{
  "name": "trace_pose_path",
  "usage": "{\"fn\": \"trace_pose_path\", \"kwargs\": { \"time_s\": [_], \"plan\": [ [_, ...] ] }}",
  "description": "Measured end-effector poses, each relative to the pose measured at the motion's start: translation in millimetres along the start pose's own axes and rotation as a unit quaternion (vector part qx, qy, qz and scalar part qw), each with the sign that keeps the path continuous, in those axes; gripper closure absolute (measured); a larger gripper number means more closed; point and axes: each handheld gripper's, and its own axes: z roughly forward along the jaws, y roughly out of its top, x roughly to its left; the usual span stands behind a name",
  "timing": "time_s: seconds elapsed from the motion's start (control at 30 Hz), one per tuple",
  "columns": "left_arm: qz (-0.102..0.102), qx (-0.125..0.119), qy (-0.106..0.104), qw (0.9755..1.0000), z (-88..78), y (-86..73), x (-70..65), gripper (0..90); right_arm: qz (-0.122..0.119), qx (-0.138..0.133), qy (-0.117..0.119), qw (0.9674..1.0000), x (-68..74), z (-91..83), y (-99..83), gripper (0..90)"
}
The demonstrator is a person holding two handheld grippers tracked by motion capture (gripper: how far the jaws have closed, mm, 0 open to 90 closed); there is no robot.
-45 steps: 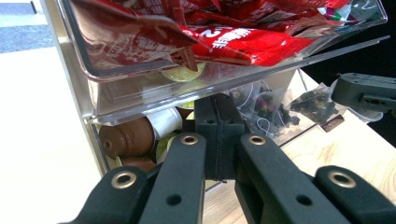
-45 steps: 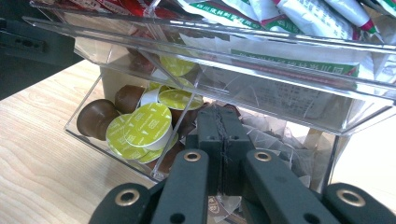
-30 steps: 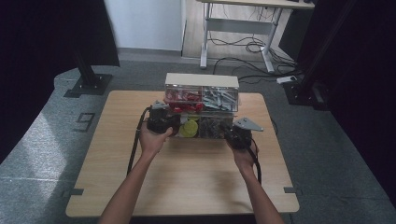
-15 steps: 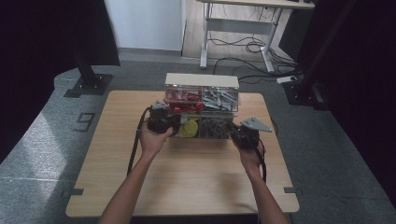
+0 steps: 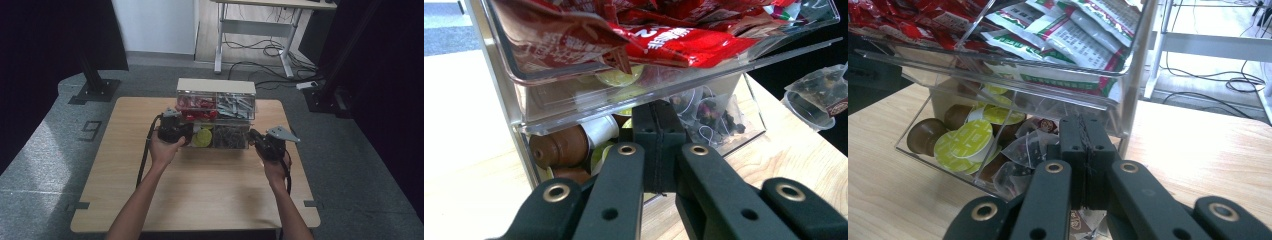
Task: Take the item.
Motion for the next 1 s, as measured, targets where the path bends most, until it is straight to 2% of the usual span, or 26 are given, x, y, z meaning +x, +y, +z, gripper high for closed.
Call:
{"fn": "trace_pose_path", "kwargs": {
  "time_s": [0.43,1.0],
  "plan": [
    [-0.001,-0.001,0.000,1.0000,0.0,-0.3,0.2,90.0,0.003,0.001,-0.007,1.0000,-7.7,-3.4,-0.3,89.0],
    [0.000,0.000,0.000,1.0000,0.2,0.0,0.1,90.0,0.011,0.004,-0.023,0.9997,-25.3,-12.5,-4.1,89.0]
  ]
}}
